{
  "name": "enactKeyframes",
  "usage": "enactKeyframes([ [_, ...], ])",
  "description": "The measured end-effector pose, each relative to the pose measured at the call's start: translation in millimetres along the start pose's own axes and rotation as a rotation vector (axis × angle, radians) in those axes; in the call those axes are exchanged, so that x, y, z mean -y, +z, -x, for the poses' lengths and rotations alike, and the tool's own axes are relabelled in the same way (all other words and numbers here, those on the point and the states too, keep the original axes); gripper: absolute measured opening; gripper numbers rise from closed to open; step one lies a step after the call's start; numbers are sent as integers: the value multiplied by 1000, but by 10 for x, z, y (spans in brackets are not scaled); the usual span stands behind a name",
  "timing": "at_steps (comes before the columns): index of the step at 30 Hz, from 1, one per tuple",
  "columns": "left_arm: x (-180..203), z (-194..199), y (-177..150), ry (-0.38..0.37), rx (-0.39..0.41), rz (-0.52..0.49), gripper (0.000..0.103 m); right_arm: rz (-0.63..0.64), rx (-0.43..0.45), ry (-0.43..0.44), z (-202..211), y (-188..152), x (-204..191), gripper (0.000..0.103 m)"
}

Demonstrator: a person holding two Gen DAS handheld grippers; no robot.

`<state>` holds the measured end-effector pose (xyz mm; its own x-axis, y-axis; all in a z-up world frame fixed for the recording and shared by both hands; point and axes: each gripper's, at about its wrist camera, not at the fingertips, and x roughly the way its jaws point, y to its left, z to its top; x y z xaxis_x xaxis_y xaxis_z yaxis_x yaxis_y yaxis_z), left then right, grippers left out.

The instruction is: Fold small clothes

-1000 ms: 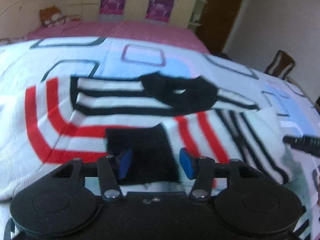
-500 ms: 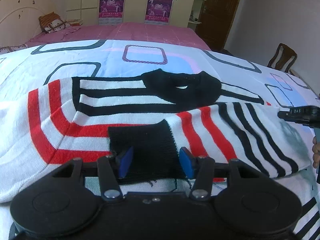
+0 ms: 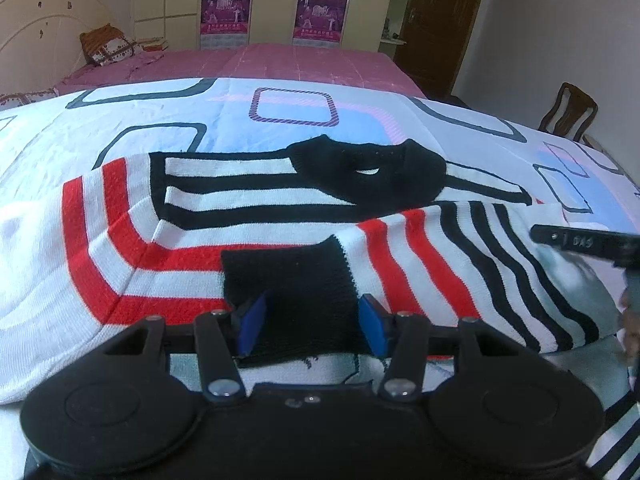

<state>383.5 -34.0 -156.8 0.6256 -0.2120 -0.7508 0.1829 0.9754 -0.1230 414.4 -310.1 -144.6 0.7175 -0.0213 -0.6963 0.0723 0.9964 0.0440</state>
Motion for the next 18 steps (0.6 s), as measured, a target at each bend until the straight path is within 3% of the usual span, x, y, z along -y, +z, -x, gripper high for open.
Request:
enactKeyframes([
  [4,-49,39,11,-4,-13,19,51,9,-16,-42,25,46,-75,11],
  [8,-132,125,25,-6,-23,83,54,6,7,48,222,-17,-306,11],
  [10,-198,184,27,2,-31,117,56,28,-44,56,150,-110,-408,11],
  [12,-278,273,24,9,-31,144,58,34,-30,38,190,-140,-452,13],
  [14,-359,381,13,30,-15,156,67,5,-29,75,285,-97,-501,16],
  [16,-455,492,-5,53,-1,166,69,-17,-11,120,403,-84,-599,33],
  [18,-570,579,-34,72,-2,187,71,1,-1,154,488,-108,-767,41],
])
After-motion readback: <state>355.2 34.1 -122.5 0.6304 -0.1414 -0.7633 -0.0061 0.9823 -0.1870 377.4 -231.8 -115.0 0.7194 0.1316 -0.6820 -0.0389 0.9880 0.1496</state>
